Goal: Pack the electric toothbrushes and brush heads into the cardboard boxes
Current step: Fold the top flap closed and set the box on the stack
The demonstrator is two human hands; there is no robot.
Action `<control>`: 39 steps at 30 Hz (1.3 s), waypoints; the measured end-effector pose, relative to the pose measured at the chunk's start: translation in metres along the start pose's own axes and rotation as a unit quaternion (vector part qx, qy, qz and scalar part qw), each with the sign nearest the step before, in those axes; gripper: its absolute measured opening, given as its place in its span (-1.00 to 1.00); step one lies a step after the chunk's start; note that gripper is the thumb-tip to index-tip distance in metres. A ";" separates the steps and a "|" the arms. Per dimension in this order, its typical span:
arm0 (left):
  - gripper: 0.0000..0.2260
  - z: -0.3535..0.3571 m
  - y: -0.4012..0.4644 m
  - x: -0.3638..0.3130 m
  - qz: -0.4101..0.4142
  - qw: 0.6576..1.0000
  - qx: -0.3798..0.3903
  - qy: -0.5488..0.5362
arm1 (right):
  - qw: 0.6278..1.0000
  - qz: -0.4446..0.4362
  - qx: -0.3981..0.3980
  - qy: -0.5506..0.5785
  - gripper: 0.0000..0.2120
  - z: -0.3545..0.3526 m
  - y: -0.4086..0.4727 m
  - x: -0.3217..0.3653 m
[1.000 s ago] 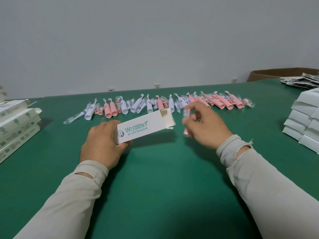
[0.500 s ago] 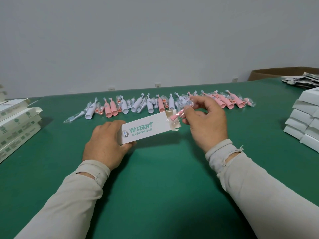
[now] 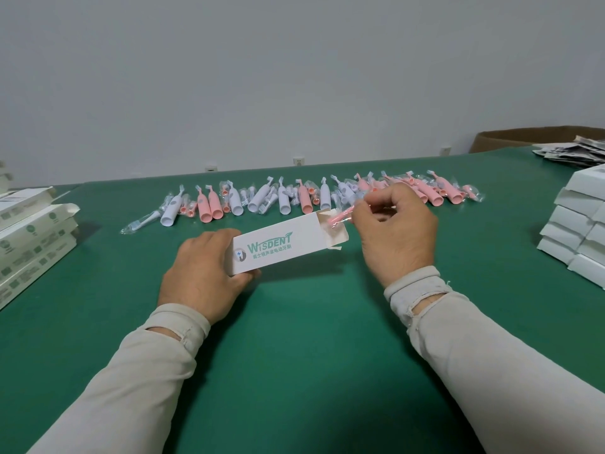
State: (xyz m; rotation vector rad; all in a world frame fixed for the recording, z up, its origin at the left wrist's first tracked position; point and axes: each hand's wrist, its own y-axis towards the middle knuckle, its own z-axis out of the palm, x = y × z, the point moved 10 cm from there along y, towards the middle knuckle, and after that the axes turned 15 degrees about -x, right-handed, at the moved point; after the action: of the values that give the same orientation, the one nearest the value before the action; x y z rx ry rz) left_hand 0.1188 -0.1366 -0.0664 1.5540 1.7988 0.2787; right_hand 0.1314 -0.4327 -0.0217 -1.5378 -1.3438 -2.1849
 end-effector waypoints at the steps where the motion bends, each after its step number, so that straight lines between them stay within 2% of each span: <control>1: -0.51 0.000 0.000 -0.001 0.001 1.000 0.001 -0.001 | 1.000 -0.001 0.012 -0.007 -0.80 0.002 -0.003 0.000; 4: -0.52 0.000 -0.001 -0.002 0.002 1.000 0.000 -0.007 | 0.997 0.023 0.071 -0.031 -0.81 0.015 -0.016 -0.007; 7: -0.54 0.001 -0.002 -0.005 0.004 1.000 -0.003 -0.015 | 0.984 0.087 0.158 -0.009 -0.78 0.035 -0.034 -0.014; 10: -0.54 0.000 -0.002 -0.009 0.015 1.000 -0.008 -0.016 | 0.940 0.142 0.309 0.039 -0.64 0.061 -0.062 -0.013; 12: -0.54 0.000 -0.002 -0.006 0.013 1.000 -0.005 -0.015 | 0.925 0.129 0.357 0.018 -0.52 0.066 -0.069 -0.012; 14: -0.53 0.000 -0.001 -0.002 0.004 1.000 -0.001 -0.016 | 0.943 0.090 0.321 0.012 -0.53 0.058 -0.051 -0.006; 16: -0.52 0.000 0.000 0.000 -0.001 1.000 0.000 -0.015 | 0.963 0.040 0.267 0.020 -0.73 0.043 -0.027 0.002; 17: -0.53 0.000 0.000 0.001 -0.002 1.000 0.000 -0.014 | 0.959 0.005 0.284 0.016 -0.81 0.040 -0.022 0.005; 20: -0.54 0.001 -0.001 0.002 -0.003 1.000 0.000 -0.015 | 0.913 -0.098 0.392 -0.055 -0.42 0.044 -0.035 0.005; 22: -0.54 0.001 -0.001 0.003 -0.005 1.000 -0.003 -0.019 | 0.908 -0.130 0.391 -0.073 -0.41 0.047 -0.037 0.003; 25: -0.53 0.001 0.000 0.003 -0.003 1.000 -0.005 -0.020 | 0.927 -0.137 0.345 -0.050 -0.60 0.045 -0.032 0.006; 27: -0.53 0.002 0.000 0.002 0.000 1.000 -0.003 -0.027 | 0.933 -0.144 0.327 -0.043 -0.66 0.044 -0.033 0.008; 36: -0.56 0.003 0.000 0.003 -0.001 0.999 -0.011 -0.038 | 0.947 -0.185 0.258 -0.041 -0.69 0.041 -0.037 0.019; 39: -0.56 0.003 0.000 0.003 -0.002 0.999 -0.015 -0.041 | 0.964 -0.130 0.234 0.011 -0.68 0.037 -0.034 0.020</control>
State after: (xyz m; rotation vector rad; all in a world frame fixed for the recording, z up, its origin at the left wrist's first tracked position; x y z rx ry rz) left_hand 0.1205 -0.1343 -0.0694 1.5196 1.7266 0.2348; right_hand 0.1278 -0.3782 -0.0222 -1.2118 -1.9707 -1.8078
